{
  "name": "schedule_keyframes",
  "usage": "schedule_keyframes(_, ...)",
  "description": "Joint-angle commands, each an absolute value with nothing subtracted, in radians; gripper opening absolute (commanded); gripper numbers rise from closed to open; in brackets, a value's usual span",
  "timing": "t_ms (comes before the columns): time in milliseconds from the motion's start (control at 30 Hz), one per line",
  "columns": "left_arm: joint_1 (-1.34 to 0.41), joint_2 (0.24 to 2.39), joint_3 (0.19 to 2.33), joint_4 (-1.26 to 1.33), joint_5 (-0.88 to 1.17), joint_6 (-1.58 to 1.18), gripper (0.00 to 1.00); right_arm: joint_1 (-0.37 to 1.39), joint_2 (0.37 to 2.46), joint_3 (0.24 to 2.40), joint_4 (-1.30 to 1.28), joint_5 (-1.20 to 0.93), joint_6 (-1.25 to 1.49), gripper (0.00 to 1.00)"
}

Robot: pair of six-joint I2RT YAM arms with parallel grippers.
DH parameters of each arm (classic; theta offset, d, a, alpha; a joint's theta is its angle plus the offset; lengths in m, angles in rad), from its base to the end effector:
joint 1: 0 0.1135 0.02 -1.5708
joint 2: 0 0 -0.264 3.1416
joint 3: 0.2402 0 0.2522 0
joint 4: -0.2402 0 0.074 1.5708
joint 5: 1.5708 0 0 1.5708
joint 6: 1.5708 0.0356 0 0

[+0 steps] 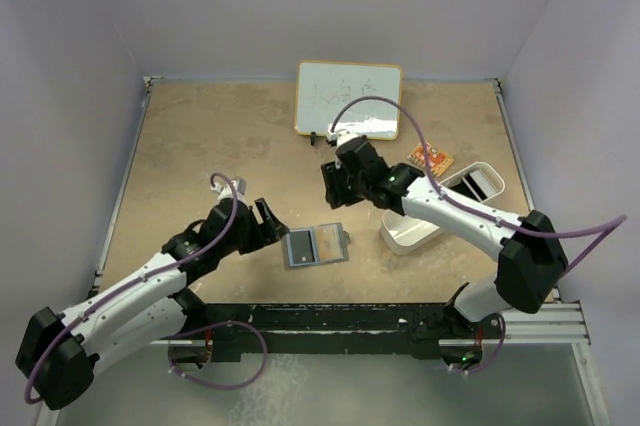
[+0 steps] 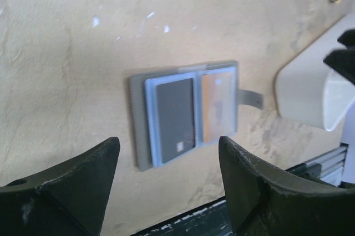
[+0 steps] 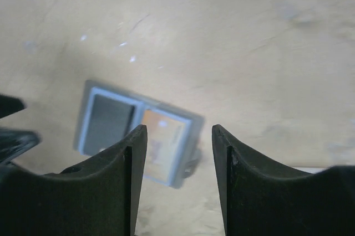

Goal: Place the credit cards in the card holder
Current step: Insert the credit card into the card holder, then pick up the credit card from the storage box.

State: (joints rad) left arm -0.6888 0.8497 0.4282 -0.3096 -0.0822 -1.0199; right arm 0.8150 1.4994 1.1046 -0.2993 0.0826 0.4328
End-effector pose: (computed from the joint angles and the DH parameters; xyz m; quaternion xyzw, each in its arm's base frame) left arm 0.1372 -0.1091 0.1932 -0.1669 0.8971 -0.2825 0.2958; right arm 0.2316 0.2414 0.2680 -0.1546 0.8915 0.2174 0.3660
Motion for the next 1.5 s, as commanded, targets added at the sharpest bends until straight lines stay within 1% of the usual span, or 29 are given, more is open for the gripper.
schedule_keyframes(0, -0.69, 0.789, 0.514, -0.317, -0.084, -0.926, 0.7, 0.723, 1.464, 1.224, -0.484, 0.266, 0.229, 0.53)
schedule_keyframes(133, -0.69, 0.743, 0.523, -0.305, -0.049, -0.884, 0.74, 0.613, 1.478, 1.292, -0.571, 0.369, 0.142, 0.54)
schedule_keyframes(300, -0.689, 0.713, 0.57, -0.331, -0.017, -0.839, 0.8, 0.457, 1.455, 1.3, -0.572, 0.438, 0.012, 0.54)
schedule_keyframes(367, -0.69, 0.699, 0.595, -0.342, -0.012, -0.826, 0.84, 0.412, 1.438, 1.272, -0.529, 0.456, -0.073, 0.54)
schedule_keyframes(500, -0.69, 0.675, 0.655, -0.401, -0.047, -0.79, 0.9, 0.336, 1.432, 1.225, -0.475, 0.497, -0.179, 0.54)
schedule_keyframes(600, -0.69, 0.663, 0.691, -0.458, -0.09, -0.77, 0.94, 0.282, 1.483, 1.253, -0.513, 0.516, -0.208, 0.54)
schedule_keyframes(767, -0.69, 0.643, 0.678, -0.46, -0.11, -0.782, 0.94, 0.198, 1.542, 1.267, -0.521, 0.524, -0.269, 0.54)
schedule_keyframes(1100, -0.69, 0.632, 0.642, -0.435, -0.11, -0.798, 0.94, 0.091, 1.553, 1.143, -0.476, 0.518, -0.387, 0.51)
schedule_keyframes(1300, -0.69, 0.676, 0.648, -0.428, -0.095, -0.787, 0.94, 0.077, 1.557, 1.096, -0.461, 0.495, -0.402, 0.51)
schedule_keyframes(1467, -0.69, 0.69, 0.654, -0.43, -0.098, -0.782, 0.94, 0.074, 1.575, 1.067, -0.435, 0.517, -0.418, 0.51)
